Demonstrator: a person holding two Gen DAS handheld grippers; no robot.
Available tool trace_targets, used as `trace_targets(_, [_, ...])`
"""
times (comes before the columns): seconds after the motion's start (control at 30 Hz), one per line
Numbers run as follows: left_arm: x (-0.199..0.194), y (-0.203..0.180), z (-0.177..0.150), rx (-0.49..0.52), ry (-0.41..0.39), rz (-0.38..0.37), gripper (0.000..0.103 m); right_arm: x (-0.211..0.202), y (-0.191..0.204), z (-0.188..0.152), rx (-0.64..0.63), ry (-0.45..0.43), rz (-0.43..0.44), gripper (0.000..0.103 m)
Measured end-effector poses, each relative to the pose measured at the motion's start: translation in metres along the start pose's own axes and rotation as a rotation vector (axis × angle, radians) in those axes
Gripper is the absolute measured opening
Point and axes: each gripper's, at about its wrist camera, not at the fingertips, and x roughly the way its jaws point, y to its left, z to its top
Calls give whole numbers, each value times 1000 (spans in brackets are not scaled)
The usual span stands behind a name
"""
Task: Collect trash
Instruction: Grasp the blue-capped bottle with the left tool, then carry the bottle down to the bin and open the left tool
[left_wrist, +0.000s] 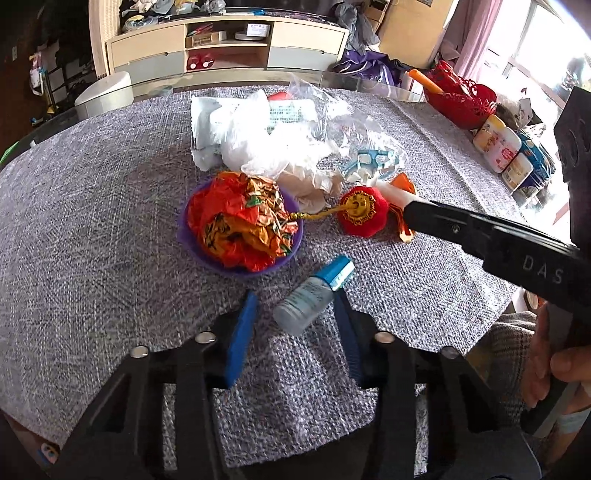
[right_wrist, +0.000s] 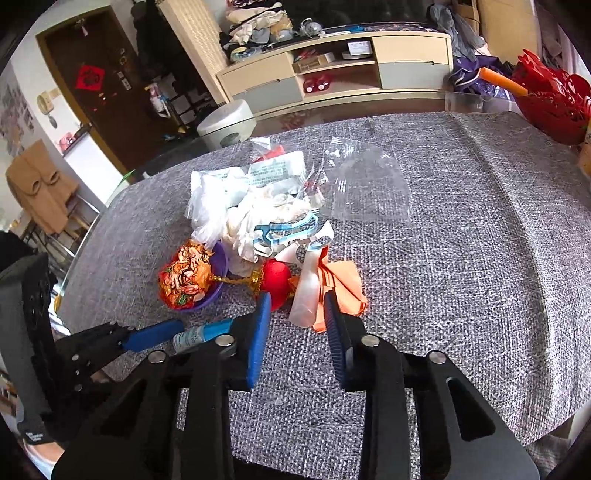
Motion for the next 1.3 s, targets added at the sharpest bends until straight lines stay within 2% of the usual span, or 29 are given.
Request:
trace_targets(0.07, [0,-1,0,3,1,-9,30,1,-1,0,2,4,4,19])
trace_targets(0.3, [-5,-10,-7,34,-2,14,28,-9,5,0,-28,-36,0,17])
trace_targets(0.37, [-9,-12,-8,36,-6,17,22,-16,7,1,-36,-50,-1,16])
trace_targets(0.67, [-51,-23,-12,41,-71,44,18,-56,14,-3,-47,-118,3,14])
trace_targets(0.93, [-107,-41,-32,63,-141,58,18,-105,28,-22,-70,-175,8,14])
trace_targets(1.1, [-135,-49,-57,63,-161,65,18,-127,41,-48,-103,-154,19,14])
trace_targets(1.3, [-147,-50,-95,35,-142,66,18,-127,50,-87,-125,-87,34,14])
